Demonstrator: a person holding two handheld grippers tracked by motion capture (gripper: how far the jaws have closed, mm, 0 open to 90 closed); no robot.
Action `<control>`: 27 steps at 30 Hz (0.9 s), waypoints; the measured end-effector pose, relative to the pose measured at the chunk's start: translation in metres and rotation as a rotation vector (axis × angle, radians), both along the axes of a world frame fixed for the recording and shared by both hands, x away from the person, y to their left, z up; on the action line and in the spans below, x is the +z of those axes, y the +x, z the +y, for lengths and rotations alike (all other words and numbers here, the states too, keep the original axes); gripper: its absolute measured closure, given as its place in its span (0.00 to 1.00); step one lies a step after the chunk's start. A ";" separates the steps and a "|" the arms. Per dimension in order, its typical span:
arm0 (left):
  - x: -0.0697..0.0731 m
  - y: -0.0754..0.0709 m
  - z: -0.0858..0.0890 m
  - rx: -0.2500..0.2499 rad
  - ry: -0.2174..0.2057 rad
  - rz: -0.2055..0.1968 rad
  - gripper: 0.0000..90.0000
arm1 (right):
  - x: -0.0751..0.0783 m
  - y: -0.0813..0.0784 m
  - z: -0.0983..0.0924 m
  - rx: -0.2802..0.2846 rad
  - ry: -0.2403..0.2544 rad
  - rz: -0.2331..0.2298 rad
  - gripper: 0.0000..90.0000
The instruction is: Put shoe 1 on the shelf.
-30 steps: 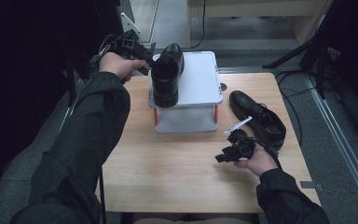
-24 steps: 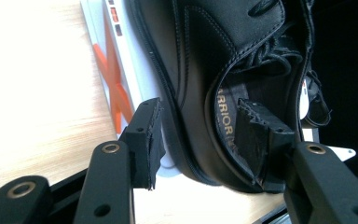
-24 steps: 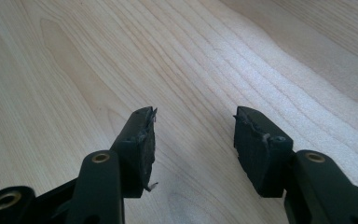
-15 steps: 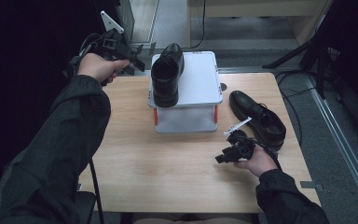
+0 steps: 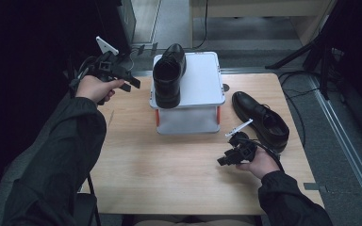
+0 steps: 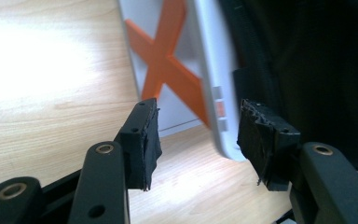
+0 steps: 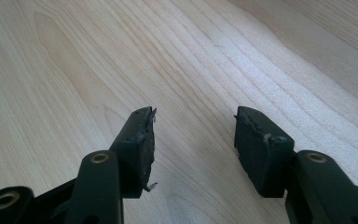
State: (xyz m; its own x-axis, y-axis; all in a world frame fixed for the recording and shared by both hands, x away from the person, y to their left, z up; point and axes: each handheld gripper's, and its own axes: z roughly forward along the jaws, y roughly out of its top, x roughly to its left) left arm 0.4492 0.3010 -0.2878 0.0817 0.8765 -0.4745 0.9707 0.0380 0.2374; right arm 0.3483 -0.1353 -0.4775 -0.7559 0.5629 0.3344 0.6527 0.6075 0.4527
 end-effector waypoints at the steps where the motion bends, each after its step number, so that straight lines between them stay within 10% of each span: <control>1: -0.005 0.000 0.001 0.003 -0.001 0.006 0.53 | 0.000 0.000 0.000 -0.004 -0.001 0.001 0.54; 13: -0.066 -0.011 0.008 -0.007 -0.011 0.061 0.53 | 0.000 0.002 -0.002 -0.010 -0.007 -0.001 0.54; 27: -0.108 -0.059 0.000 -0.036 -0.029 -0.001 0.51 | 0.000 0.001 -0.002 -0.013 -0.018 0.004 0.54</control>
